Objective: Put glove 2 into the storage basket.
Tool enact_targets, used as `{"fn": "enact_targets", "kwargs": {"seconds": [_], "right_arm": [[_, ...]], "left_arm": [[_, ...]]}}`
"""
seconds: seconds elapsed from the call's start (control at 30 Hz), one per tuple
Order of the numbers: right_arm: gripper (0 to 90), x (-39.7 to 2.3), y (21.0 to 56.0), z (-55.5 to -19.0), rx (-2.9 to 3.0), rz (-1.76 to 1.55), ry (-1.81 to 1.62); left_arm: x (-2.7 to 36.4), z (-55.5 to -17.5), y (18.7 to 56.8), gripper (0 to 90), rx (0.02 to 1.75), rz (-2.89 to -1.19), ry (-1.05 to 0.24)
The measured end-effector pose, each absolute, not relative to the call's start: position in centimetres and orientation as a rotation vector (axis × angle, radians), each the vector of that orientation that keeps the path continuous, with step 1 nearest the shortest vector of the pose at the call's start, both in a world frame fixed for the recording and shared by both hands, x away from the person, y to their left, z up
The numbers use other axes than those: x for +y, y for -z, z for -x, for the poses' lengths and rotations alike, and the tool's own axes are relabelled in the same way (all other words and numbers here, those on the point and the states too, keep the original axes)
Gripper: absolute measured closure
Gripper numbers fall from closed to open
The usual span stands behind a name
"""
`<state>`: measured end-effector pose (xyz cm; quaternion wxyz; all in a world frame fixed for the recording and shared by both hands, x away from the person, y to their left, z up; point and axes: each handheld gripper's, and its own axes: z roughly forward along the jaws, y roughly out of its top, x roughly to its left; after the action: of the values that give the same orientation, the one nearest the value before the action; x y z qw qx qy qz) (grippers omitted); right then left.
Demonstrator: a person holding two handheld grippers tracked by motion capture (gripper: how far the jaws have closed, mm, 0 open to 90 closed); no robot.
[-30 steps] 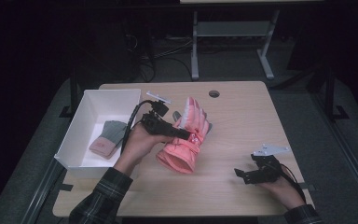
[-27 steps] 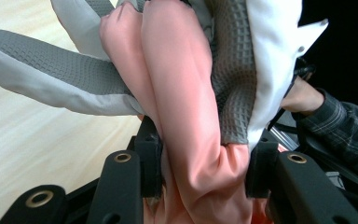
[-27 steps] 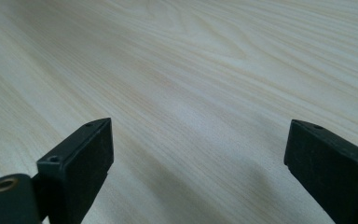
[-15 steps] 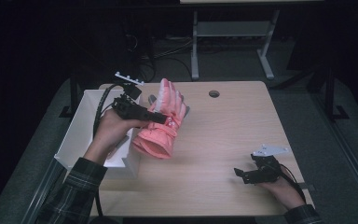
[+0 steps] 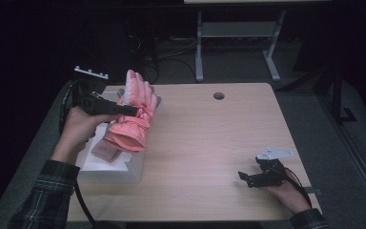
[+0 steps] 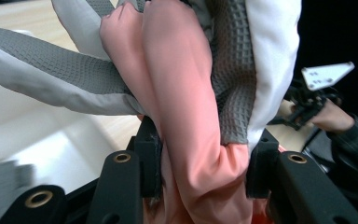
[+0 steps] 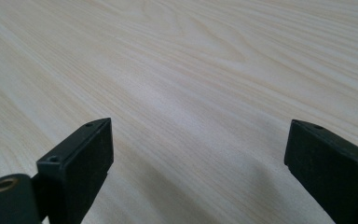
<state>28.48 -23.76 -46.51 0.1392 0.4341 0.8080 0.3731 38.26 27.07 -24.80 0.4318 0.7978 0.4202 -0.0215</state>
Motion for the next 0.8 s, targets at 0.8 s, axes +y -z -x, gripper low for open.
{"fn": "enact_targets", "kwargs": {"seconds": [0.8], "right_arm": [[7.6,-23.8,46.6,-28.6,2.340,-1.255,-1.070]], "left_arm": [[32.7,-41.3,33.6,56.8,1.298,-2.023,0.013]]}}
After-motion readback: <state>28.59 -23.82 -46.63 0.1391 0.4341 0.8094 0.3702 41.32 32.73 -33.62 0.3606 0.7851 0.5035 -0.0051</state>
